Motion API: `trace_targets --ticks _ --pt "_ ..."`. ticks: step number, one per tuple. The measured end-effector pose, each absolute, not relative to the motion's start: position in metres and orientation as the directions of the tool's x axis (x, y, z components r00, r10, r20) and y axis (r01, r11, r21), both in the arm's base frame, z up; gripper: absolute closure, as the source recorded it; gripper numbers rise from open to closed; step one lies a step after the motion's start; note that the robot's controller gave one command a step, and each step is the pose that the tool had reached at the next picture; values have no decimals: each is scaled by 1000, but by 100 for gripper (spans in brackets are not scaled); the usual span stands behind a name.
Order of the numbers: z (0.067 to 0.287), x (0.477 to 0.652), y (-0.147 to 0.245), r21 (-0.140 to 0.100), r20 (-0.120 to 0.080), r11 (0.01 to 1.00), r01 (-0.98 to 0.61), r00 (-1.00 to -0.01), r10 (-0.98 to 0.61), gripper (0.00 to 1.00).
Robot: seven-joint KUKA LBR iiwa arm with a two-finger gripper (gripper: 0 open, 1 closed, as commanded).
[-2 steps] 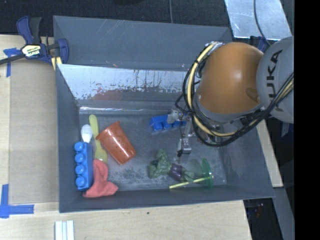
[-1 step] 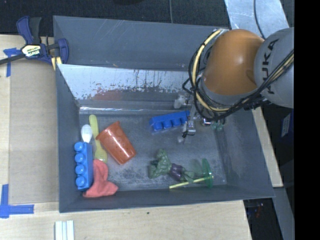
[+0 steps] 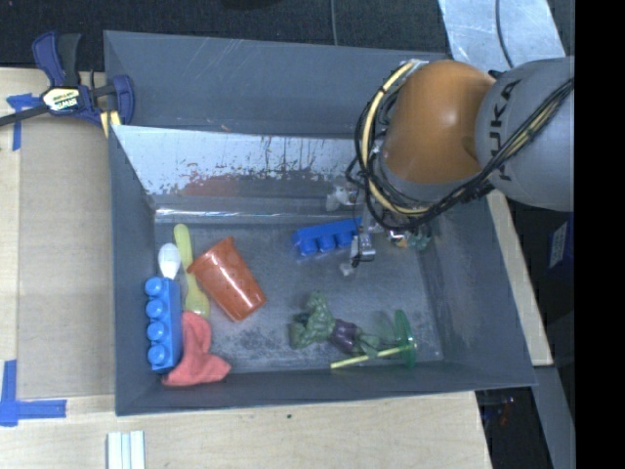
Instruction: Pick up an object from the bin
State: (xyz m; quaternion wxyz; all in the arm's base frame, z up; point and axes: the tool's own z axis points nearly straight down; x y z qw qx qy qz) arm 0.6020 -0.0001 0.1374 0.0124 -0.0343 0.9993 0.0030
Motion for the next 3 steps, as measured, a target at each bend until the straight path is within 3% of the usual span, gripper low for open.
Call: trace_targets --ticks 1,2,3 --pt "70 625 -20 7 -24 999 43 -999 44 0" --pt "72 606 -22 9 -41 1000 -1 -999 -1 100" --pt "73 605 -23 9 -41 1000 -1 -999 -1 100"
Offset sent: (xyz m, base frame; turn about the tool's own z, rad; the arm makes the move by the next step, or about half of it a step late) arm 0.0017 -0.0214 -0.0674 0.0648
